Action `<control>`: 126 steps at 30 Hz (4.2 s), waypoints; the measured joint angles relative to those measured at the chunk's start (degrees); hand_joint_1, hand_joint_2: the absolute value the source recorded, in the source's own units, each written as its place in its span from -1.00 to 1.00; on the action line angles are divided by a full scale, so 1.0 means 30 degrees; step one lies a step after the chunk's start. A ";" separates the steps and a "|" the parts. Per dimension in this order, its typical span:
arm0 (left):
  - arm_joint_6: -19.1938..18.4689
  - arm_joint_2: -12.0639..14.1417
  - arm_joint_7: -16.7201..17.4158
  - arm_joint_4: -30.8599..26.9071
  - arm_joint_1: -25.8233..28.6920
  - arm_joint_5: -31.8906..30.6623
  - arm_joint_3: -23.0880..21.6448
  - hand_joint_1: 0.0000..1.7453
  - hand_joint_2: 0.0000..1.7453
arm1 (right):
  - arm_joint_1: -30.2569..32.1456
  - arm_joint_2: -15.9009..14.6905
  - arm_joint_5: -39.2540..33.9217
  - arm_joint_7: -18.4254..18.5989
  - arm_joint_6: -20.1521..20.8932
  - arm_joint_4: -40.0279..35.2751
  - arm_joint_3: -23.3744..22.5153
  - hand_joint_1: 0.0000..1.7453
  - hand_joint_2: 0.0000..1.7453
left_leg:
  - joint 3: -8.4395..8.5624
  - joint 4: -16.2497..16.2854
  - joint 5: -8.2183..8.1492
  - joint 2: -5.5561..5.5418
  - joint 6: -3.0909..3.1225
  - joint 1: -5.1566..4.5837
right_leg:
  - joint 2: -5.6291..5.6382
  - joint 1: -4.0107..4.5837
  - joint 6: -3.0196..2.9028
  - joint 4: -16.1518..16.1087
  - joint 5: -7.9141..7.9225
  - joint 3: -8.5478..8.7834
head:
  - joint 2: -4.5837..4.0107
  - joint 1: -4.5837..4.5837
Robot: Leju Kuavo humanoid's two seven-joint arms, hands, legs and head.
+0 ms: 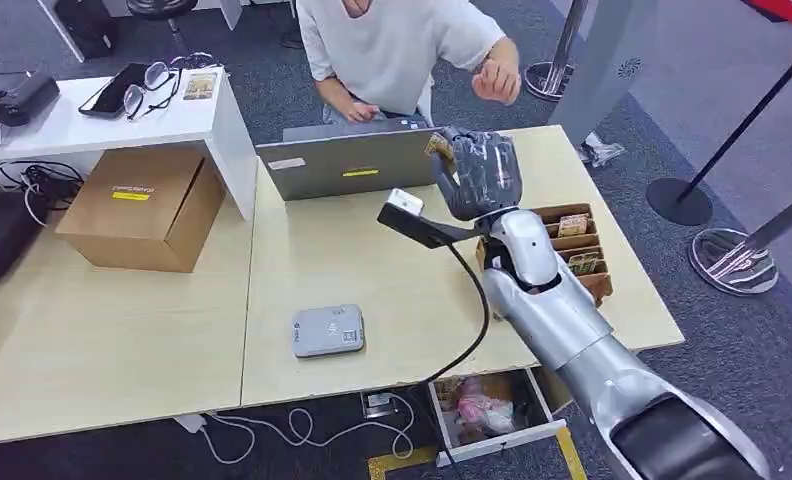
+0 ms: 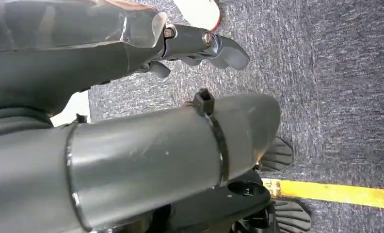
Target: Pass the card to the sensor for recognition and then transmit it.
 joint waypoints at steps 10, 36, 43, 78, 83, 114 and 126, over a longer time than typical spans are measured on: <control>-0.0131 -0.0007 0.0612 0.0000 -0.0312 0.0044 0.0022 -1.00 -1.00 | 0.0860 0.0022 -0.2529 -0.0393 0.1494 -0.1268 -0.0015 1.00 1.00 | 0.0002 0.0000 0.0000 0.0000 -0.0001 0.0001 | 0.0001 0.0001 0.0000 0.0000 0.0000 -0.0002 | 0.0000 0.0007; -0.0190 0.0029 0.0218 -0.0036 -0.0269 0.0015 0.0066 -1.00 -1.00 | 0.4002 0.0794 -0.7969 -0.0612 0.5390 -0.2885 0.0211 1.00 1.00 | -0.0006 -0.0004 0.0000 -0.0001 -0.0002 0.0007 | -0.0001 0.0004 -0.0001 0.0000 -0.0003 -0.0001 | 0.0000 0.0000; -0.0510 0.0007 0.0809 -0.0036 -0.0310 0.0007 0.0066 -1.00 -1.00 | 0.4324 0.0976 -0.9347 -0.0561 0.6178 -0.2630 0.0445 1.00 1.00 | -0.0003 -0.0003 0.0000 0.0001 -0.0001 0.0004 | 0.0001 0.0003 0.0000 -0.0002 -0.0001 -0.0001 | 0.0000 0.0000; -0.0488 0.0029 0.1399 -0.0036 -0.0535 0.0051 0.0065 -1.00 -1.00 | 0.3353 0.3512 -1.0397 -0.0962 0.6449 0.0727 0.4488 1.00 1.00 | 0.0000 -0.0003 0.0003 0.0003 -0.0005 0.0007 | 0.0005 0.0005 -0.0001 0.0002 -0.0001 0.0000 | 0.0000 0.0000; -0.0430 0.0029 0.1406 -0.0036 -0.0550 0.0088 0.0066 -1.00 -1.00 | 0.2797 0.3694 -0.9930 -0.0765 0.5653 0.1968 0.4729 1.00 1.00 | 0.0000 -0.0003 0.0004 0.0003 -0.0006 0.0007 | 0.0004 0.0005 -0.0001 0.0003 0.0000 0.0001 | 0.0000 0.0000; -0.0357 0.0131 0.2563 -0.0036 -0.0602 0.0044 0.0088 -1.00 -1.00 | 0.1675 0.4575 -0.8728 0.0241 0.5187 0.7504 0.5020 1.00 1.00 | 0.0000 -0.0003 0.0004 0.0003 -0.0006 0.0008 | 0.0005 0.0006 -0.0002 0.0001 -0.0001 -0.0002 | 0.0000 0.0000; -0.0729 0.0306 0.2164 -0.0036 -0.0761 0.0037 0.0087 -1.00 -1.00 | 0.1714 0.4728 -0.8415 0.0445 0.5122 0.7774 0.5399 1.00 1.00 | 0.0000 -0.0003 0.0006 0.0003 -0.0010 0.0008 | 0.0005 0.0006 -0.0002 0.0003 -0.0001 -0.0001 | 0.0000 0.0007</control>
